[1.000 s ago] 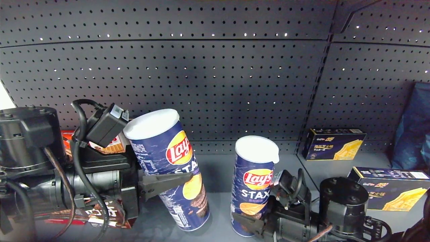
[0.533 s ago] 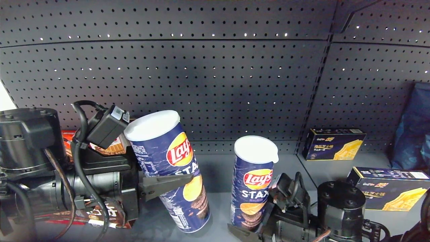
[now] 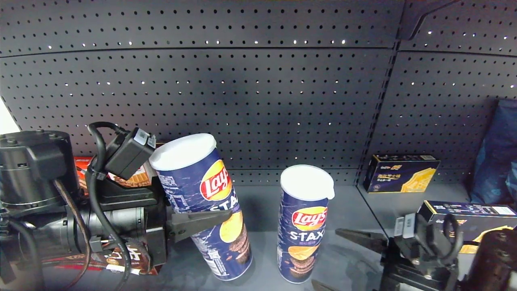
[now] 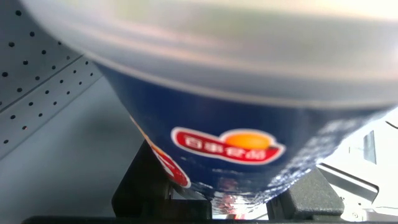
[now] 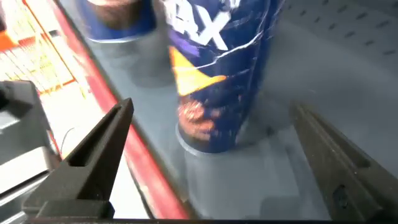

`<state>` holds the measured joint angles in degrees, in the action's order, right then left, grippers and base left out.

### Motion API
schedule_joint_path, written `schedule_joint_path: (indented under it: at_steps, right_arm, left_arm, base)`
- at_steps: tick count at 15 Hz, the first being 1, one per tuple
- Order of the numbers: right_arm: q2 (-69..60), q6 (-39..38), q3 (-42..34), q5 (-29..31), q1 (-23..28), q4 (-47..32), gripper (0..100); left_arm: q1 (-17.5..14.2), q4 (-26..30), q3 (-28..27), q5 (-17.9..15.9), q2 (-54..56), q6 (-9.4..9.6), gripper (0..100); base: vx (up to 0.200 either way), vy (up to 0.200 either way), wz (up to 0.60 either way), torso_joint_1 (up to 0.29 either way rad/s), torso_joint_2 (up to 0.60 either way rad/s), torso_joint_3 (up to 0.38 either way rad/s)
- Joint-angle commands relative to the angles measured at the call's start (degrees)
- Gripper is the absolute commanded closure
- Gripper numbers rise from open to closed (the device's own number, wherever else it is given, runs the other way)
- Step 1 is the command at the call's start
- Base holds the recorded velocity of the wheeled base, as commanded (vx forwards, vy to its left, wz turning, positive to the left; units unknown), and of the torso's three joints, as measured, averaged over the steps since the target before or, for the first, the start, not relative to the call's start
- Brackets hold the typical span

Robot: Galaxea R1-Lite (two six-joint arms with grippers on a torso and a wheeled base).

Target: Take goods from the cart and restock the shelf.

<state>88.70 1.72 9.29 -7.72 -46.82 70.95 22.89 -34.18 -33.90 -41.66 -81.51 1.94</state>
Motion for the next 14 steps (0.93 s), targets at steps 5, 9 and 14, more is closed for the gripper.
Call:
schedule_joint_path:
  at_steps: [5, 9, 14]
  right_arm:
    - [-24.27, 1.09, -2.17, 6.57, 7.71, -10.13, 0]
    - [-34.29, 2.24, -8.06, 6.22, 23.71, -11.01, 0]
    - [-48.8, 2.32, -9.29, 6.75, 43.48, -22.35, 0]
  left_arm:
    - [0.48, -0.01, -0.2, 0.08, 0.03, 0.0, 100]
    - [0.57, -0.01, -0.29, 0.0, 0.03, 0.0, 100]
    - [0.48, -0.01, -0.73, 0.08, -0.94, 0.08, 100]
  base:
    - [0.0, 0.0, 0.0, 0.0, 0.0, 0.0]
    - [0.0, 0.0, 0.0, 0.0, 0.0, 0.0]
    - [0.0, 0.0, 0.0, 0.0, 0.0, 0.0]
